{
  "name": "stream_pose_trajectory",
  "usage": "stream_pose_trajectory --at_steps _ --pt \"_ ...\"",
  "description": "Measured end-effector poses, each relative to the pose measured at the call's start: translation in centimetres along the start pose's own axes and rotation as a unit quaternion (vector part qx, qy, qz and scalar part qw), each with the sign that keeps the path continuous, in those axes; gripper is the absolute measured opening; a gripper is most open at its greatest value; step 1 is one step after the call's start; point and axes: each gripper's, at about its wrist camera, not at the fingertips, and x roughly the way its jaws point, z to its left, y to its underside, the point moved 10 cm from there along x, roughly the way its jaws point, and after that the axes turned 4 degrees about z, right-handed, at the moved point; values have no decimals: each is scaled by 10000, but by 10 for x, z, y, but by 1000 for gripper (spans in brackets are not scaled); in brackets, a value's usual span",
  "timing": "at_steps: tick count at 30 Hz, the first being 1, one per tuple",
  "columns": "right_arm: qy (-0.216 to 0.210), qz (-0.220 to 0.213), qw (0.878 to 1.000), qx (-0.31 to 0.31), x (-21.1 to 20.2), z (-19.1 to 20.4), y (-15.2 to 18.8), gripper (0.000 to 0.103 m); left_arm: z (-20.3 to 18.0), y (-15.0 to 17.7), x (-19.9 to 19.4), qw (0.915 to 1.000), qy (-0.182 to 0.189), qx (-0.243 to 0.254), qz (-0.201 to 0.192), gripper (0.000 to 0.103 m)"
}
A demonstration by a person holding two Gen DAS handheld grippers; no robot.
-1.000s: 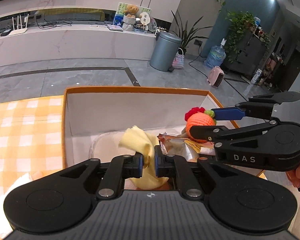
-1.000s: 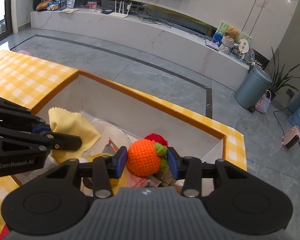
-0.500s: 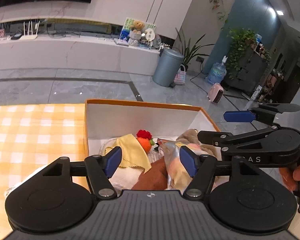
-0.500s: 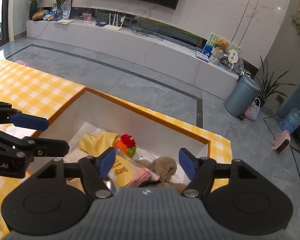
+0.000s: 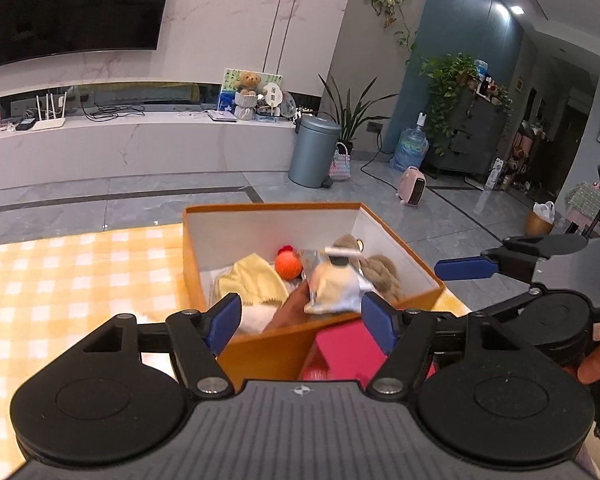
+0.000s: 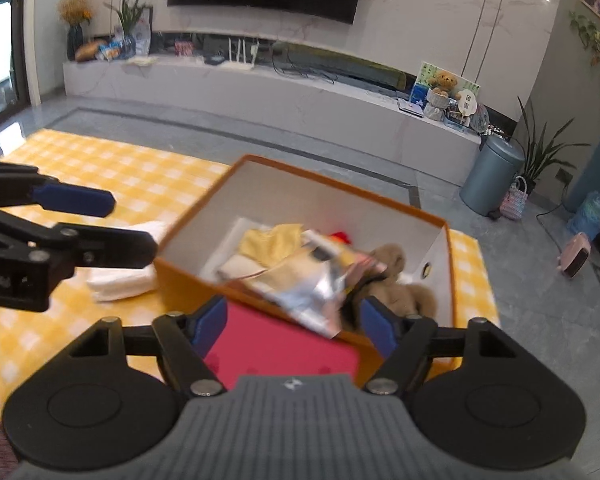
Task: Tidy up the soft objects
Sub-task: 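Move both grippers back over the white towel and clear plastic bag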
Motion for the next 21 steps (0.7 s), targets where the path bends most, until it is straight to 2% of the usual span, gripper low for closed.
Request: stream_pose_trajectory --at_steps 7,12,18,21 --pt "-32 -264 9987 424 -30 37 40 77 2 43 -30 9996 -262 100 -4 80" --pt "96 -403 9969 665 -42 55 67 77 11 67 -47 9972 -709 240 -66 80" --pt "-9 -398 9951 901 -41 87 93 77 29 89 -64 9970 -767 -60 -39 80" --pt "-81 -498 9958 762 -38 105 95 76 41 102 -69 9962 -856 -155 27 80"
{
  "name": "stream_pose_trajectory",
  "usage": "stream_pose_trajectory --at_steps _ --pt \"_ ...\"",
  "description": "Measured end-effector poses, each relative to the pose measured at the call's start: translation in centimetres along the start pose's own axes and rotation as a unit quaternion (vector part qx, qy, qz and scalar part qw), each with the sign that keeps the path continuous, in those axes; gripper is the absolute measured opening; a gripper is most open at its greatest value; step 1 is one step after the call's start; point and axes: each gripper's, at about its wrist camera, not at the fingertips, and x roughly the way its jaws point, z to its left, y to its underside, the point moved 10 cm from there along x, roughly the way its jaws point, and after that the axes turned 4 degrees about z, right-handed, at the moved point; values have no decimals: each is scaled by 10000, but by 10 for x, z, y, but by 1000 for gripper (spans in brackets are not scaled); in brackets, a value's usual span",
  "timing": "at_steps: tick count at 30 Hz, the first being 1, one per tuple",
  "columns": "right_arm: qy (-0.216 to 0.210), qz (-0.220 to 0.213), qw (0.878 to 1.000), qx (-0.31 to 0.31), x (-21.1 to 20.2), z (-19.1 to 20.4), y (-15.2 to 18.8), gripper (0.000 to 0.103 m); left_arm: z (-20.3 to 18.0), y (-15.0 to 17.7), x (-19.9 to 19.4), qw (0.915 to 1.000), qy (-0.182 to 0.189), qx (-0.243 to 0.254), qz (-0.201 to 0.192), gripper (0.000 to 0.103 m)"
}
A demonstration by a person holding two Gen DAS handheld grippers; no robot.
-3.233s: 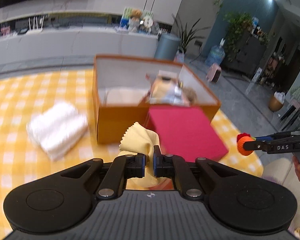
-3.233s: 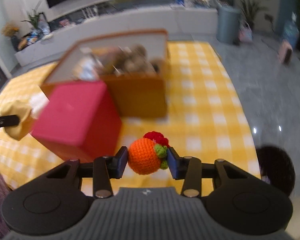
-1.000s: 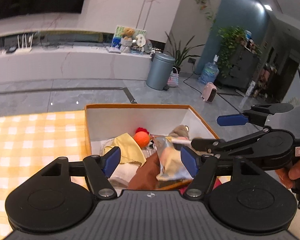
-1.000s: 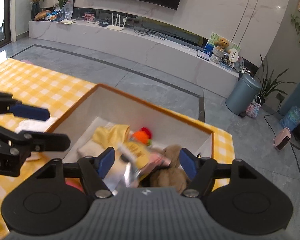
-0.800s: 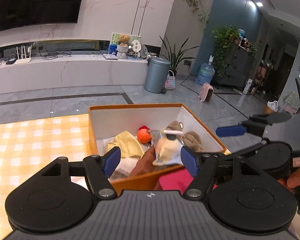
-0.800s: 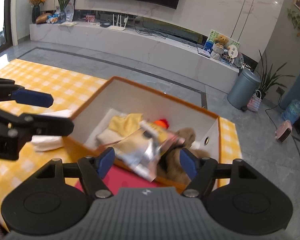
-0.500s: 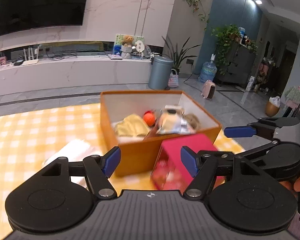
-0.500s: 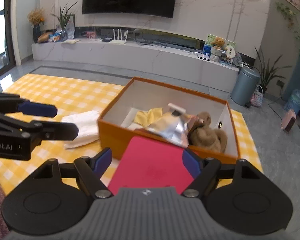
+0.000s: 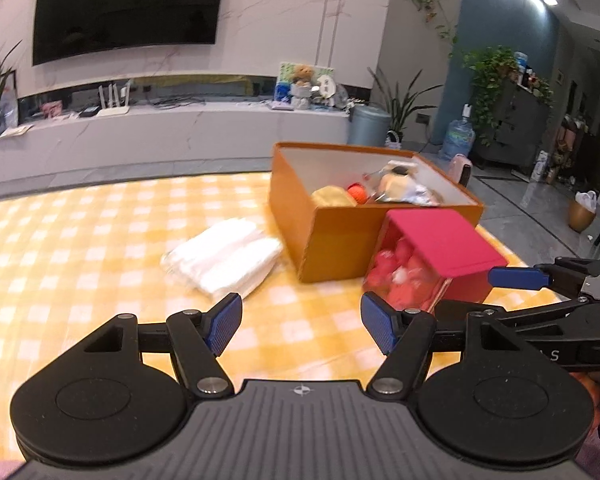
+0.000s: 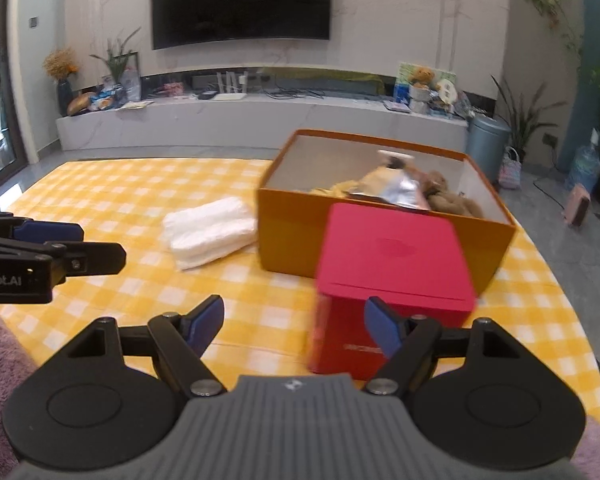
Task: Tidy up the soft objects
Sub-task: 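Move both grippers back over the white towel and clear plastic bag, then grasp the folded white towel at its edge with the left gripper and lift it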
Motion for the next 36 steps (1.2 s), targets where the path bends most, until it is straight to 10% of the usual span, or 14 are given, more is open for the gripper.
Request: stream_pose_trajectory --at_steps 23,29,36 --pt "-281 319 9957 -825 94 75 -25 67 83 18 29 9961 75 -758 455 73" --pt "-265 467 9949 -854 135 80 -39 63 89 -2 56 9971 91 -402 636 73" --pt "-208 887 9945 -517 177 66 -30 34 79 -11 104 9938 322 612 872 73"
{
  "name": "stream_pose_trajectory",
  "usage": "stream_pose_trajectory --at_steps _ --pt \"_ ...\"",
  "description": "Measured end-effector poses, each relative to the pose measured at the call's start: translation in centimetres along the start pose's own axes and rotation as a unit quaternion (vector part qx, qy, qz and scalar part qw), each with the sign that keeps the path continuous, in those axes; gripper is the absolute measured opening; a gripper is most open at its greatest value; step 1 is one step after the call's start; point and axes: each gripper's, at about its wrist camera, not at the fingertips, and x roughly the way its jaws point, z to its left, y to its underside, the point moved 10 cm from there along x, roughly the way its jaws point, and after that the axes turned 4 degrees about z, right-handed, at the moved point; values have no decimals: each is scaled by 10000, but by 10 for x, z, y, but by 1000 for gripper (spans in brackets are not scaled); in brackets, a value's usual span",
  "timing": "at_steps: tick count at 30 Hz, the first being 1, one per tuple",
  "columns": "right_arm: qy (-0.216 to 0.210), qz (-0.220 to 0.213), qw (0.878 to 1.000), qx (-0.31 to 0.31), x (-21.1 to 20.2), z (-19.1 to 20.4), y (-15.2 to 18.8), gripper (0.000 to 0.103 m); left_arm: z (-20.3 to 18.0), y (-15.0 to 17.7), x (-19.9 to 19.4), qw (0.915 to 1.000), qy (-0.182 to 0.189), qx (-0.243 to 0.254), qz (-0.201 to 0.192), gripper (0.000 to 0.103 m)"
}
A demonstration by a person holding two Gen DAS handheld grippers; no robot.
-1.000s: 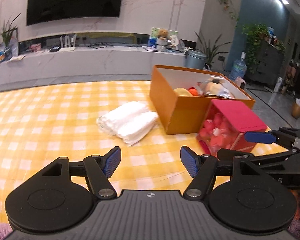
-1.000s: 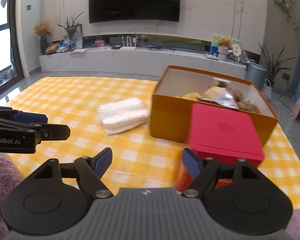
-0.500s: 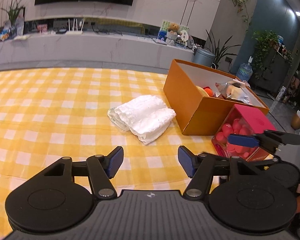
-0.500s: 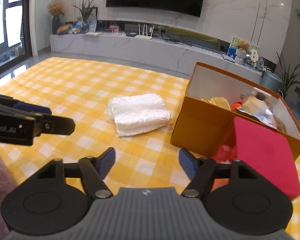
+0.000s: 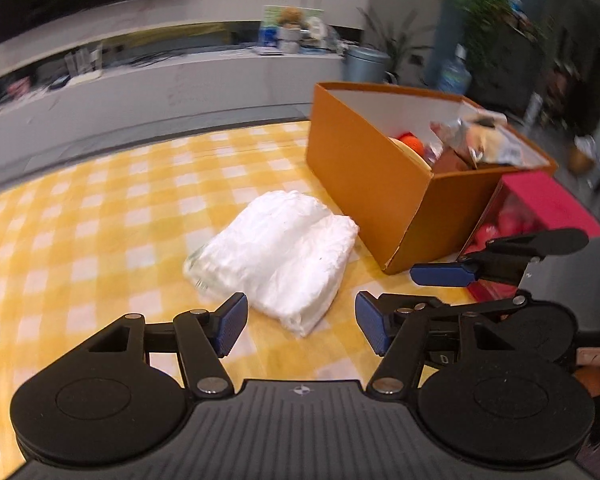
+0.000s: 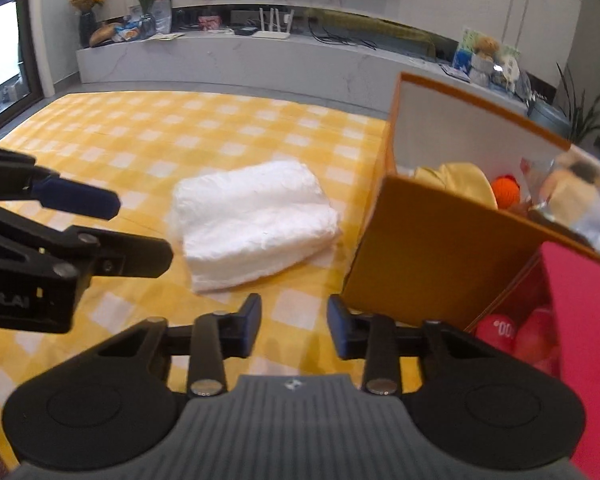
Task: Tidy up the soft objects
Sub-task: 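Grasp the folded white towel at its edge with the left gripper and lift it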
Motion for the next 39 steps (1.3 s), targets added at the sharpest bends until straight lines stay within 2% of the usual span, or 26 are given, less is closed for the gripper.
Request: stream_pose_trajectory --at_steps 8,14,15,16,17,19,20,22,24,28,32,36,39 --pt "-24 151 9998 100 12 -10 15 33 -17 1 50 9979 187 602 162 70" --pt "-131 95 9995 271 7 -16 19 40 -15 10 74 9931 -259 1059 440 68" --pt "-131 88 9995 269 7 -17 19 40 -18 10 75 9916 -332 1177 431 66" --pt "-139 85 9995 261 7 -16 19 40 -20 10 75 9913 -318 1210 421 59" --pt "-130 85 9996 250 7 -15 20 40 -19 9 75 9918 -344 1158 416 46" --pt "-116 69 9997 183 5 -12 20 41 -11 6 73 9928 -542 1022 305 29" --pt "-104 54 9998 146 2 -10 22 41 -10 5 71 9940 -504 940 251 19" --pt "-78 39 9999 111 -2 -8 23 41 -8 2 63 9952 -535 805 122 7" --pt "-71 15 9998 160 -9 -9 24 41 -9 -2 51 9946 -694 777 -1 7" --pt "-86 -124 9996 241 -34 -13 25 41 -28 -5 4 9991 -248 338 -98 7" --pt "-129 -193 9993 279 -58 -14 36 41 -51 10 -45 9993 142 -284 -175 7" --pt "-152 -239 9994 211 -81 -13 55 41 -66 33 -79 9946 480 -909 -113 7" --pt "-183 -208 9995 143 -95 -11 72 41 -66 52 -89 9843 845 -1547 76 7"
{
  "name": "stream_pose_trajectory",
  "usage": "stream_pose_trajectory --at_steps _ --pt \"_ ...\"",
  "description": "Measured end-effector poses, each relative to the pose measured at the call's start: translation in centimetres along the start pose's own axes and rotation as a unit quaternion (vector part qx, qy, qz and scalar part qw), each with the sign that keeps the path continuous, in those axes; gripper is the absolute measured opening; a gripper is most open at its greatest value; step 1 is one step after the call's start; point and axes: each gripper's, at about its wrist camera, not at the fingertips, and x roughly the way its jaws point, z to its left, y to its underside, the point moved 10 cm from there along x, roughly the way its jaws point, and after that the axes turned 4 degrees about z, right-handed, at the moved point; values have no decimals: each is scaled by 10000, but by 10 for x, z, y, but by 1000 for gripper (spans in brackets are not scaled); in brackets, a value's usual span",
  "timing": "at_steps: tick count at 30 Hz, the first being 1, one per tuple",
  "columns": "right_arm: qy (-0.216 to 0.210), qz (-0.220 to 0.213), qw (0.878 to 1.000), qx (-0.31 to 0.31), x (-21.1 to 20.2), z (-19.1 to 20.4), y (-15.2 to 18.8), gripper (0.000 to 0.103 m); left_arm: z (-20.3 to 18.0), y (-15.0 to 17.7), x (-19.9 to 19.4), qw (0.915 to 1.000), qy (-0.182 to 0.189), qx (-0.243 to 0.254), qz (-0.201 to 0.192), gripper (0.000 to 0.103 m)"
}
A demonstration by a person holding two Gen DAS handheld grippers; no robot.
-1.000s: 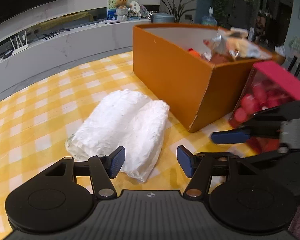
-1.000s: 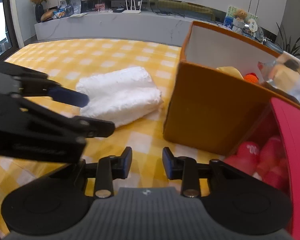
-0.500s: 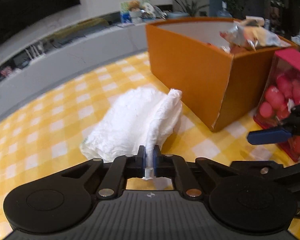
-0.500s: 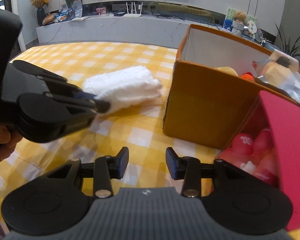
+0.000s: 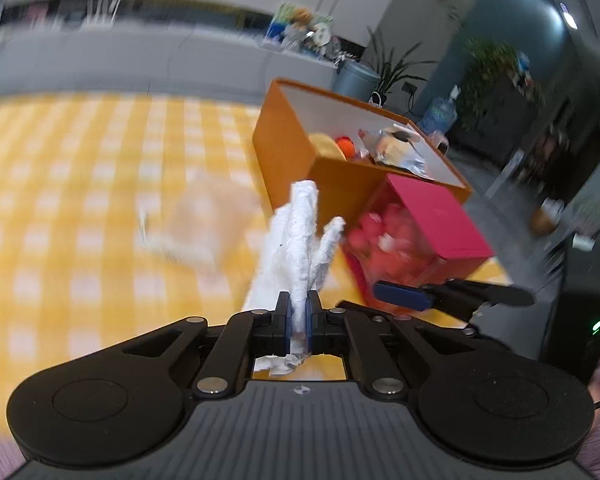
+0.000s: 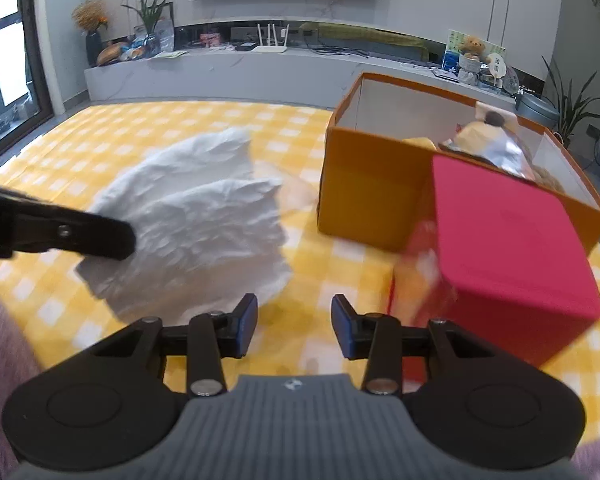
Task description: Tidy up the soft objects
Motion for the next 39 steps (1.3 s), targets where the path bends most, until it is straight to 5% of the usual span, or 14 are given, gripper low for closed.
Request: stream_pose_trajectory --at_steps 5,9,14,25,30,32,39 --pt "-234 107 9997 47 -7 7 22 41 38 13 16 9958 -804 -336 295 7" --pt "-579 72 9983 78 -6 19 25 40 45 24 30 9904 -1309 98 426 7" --pt "-847 31 9957 361 -5 22 21 36 24 38 56 9848 -1145 852 992 7" --pt "-1382 294 9882 589 21 42 23 13 25 46 70 9872 -813 450 1296 7" --pt "-1527 698 9826 797 45 38 37 4 21 46 61 9869 -869 522 1254 31" --pt "-1558 682 9822 796 44 38 37 4 21 43 51 9865 -1001 607 1148 52" --pt "-1526 648 9838 681 43 41 37 4 35 3 23 9897 -1208 615 467 69"
